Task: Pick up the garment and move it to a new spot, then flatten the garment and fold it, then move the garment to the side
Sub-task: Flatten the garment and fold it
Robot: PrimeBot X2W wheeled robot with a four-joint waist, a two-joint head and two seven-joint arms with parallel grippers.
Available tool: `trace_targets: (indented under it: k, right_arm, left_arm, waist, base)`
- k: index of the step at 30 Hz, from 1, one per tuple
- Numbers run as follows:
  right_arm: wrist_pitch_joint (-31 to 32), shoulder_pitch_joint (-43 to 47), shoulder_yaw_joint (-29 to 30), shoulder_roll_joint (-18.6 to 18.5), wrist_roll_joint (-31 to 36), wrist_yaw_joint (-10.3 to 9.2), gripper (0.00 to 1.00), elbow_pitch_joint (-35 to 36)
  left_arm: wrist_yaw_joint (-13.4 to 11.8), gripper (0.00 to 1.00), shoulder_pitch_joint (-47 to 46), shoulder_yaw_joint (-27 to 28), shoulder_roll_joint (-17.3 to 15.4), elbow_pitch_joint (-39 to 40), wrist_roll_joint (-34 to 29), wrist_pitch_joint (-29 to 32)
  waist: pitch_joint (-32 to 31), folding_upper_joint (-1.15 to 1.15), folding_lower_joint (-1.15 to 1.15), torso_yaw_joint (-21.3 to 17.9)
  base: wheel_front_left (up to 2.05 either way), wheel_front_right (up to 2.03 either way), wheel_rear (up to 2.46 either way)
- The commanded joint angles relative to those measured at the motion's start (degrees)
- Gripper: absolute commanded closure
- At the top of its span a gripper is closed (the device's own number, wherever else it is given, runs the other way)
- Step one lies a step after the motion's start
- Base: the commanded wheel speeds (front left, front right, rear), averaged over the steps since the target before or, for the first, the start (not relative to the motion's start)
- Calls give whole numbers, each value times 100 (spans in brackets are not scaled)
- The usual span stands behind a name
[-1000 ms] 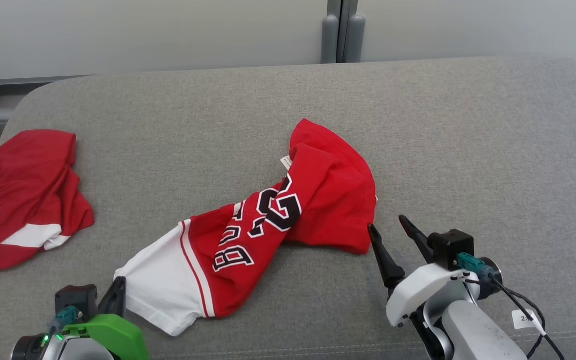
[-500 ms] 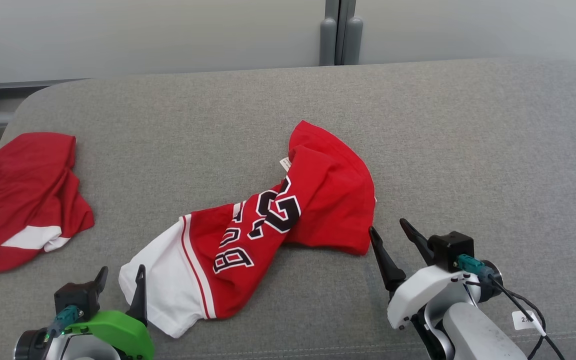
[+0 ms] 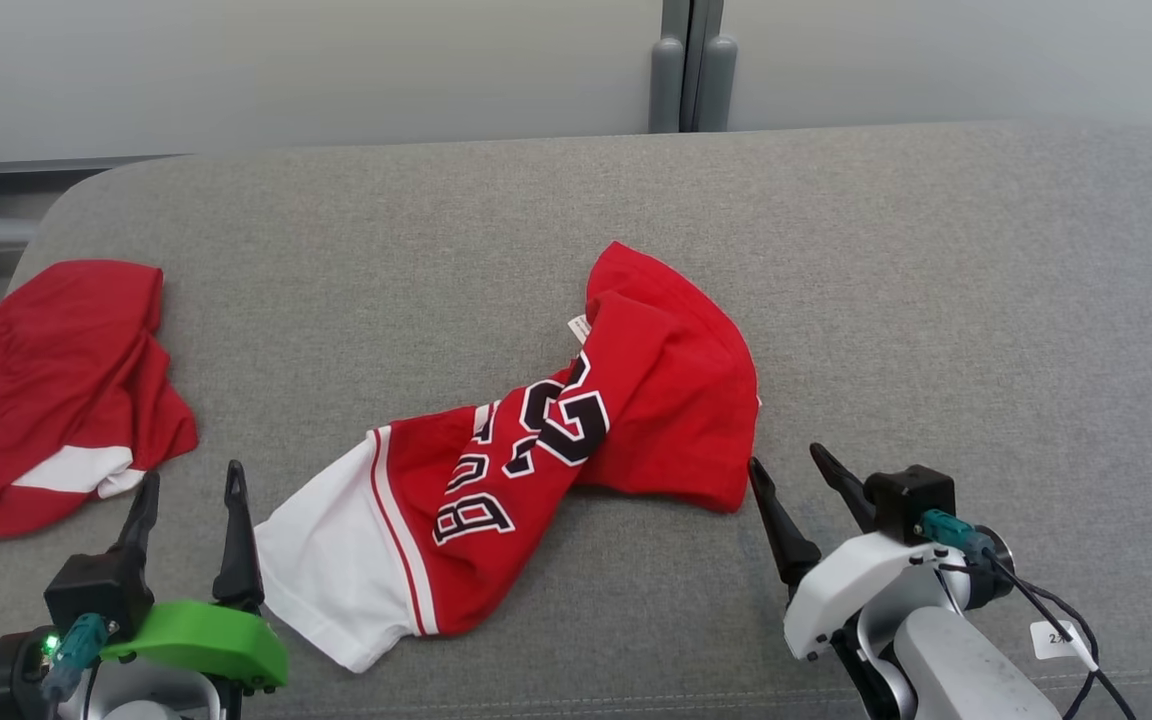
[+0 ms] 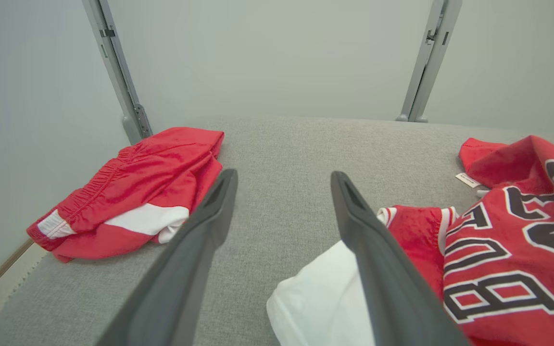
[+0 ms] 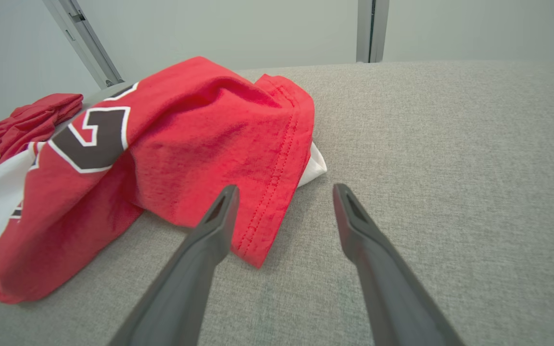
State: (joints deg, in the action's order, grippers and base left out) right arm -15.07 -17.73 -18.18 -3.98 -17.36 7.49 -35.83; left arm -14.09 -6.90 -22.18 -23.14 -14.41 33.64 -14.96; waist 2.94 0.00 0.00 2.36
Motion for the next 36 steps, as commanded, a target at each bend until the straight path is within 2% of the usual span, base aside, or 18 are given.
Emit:
trace_targets:
  k: [1, 7, 14, 15, 20, 21, 23, 24, 27, 36]
  right_arm:
    - [-28, -21, 10, -16, -28, 0, 0, -29]
    - [-28, -21, 19, -32, -62, 0, 0, -102]
    - [-28, -10, -26, -32, -124, 0, 0, -214]
    - [-28, -7, -60, -32, -163, 0, 0, -269]
    - [14, -32, -153, -60, -242, 0, 0, -412]
    - [14, -32, -153, -60, -242, 0, 0, -412]
    - [25, -73, -224, -84, -304, 0, 0, -501]
    - [25, -73, -224, -84, -304, 0, 0, -501]
    - [32, -122, -282, -101, -364, 0, 0, -601]
    - [190, -367, -575, -136, -634, 0, 0, -1167]
  left_arm:
    - [54, 0, 177, 206, 107, 143, -191, -18]
    - [304, 0, 611, 1102, 519, 661, -828, -19]
    - [785, 0, 1049, 1943, 993, 1078, -1410, -19]
    - [920, 0, 1122, 2168, 1117, 1132, -1499, -19]
    - [1251, 0, 1250, 2739, 1352, 1171, -1675, -19]
    - [1251, 0, 1250, 2739, 1352, 1171, -1675, -19]
    - [1589, 0, 1277, 2949, 1480, 1114, -1686, -20]
    - [1589, 0, 1277, 2949, 1480, 1114, -1686, -20]
    - [1866, 0, 1328, 3065, 1577, 1000, -1706, -20]
    - [2105, 0, 1187, 3146, 1772, 771, -1938, -20]
  waist:
    - [-12, 0, 0, 8]
    - [-65, 0, 0, 42]
    - [-154, 0, 0, 101]
    - [-172, 0, 0, 121]
    - [-205, 0, 0, 206]
    - [-205, 0, 0, 206]
    - [-224, 0, 0, 248]
    - [-224, 0, 0, 248]
    - [-242, 0, 0, 290]
    - [-269, 0, 0, 440]
  base:
    - [0, 0, 0]
    - [0, 0, 0]
    - [0, 0, 0]
    - [0, 0, 0]
    - [0, 0, 0]
    - [0, 0, 0]
    - [0, 0, 0]
    - [0, 0, 0]
    - [0, 0, 0]
    - [0, 0, 0]
